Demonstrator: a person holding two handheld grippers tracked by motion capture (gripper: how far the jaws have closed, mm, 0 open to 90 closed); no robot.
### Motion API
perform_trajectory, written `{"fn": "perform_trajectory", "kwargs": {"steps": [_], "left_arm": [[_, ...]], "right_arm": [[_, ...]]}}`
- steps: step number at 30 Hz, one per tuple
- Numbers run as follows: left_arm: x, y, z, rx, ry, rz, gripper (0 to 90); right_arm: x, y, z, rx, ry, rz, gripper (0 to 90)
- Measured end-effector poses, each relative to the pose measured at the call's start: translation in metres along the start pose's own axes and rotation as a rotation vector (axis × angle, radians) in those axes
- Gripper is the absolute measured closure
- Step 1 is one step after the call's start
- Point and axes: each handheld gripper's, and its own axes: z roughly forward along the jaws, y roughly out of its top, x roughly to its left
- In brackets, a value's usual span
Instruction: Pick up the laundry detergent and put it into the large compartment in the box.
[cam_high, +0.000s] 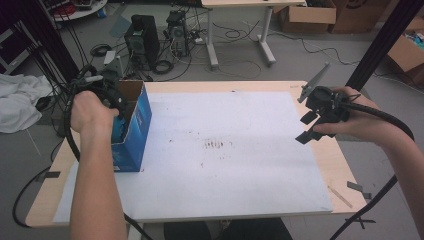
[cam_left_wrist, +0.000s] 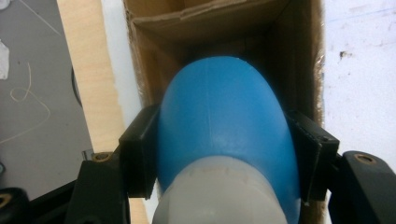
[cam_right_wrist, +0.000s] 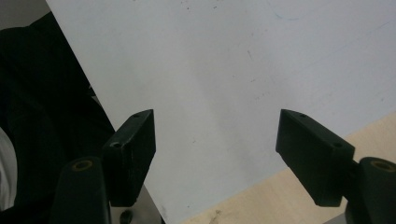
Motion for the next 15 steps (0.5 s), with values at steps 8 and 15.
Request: {"fn": "perform_trajectory", "kwargs": {"steps": [8, 15], "left_arm": [[-0.001, -0.001, 0.01, 0.011, -0.007, 0.017, 37.8], [-0.001, -0.003, 0.018, 0.018, -0.012, 0.014, 37.7]], "right_arm": [[0.0, 0.0, 0.001, 0.0, 0.001, 0.003, 28.7], [0.0, -0.001, 0.001, -0.001, 0.0, 0.006, 28.6]]}}
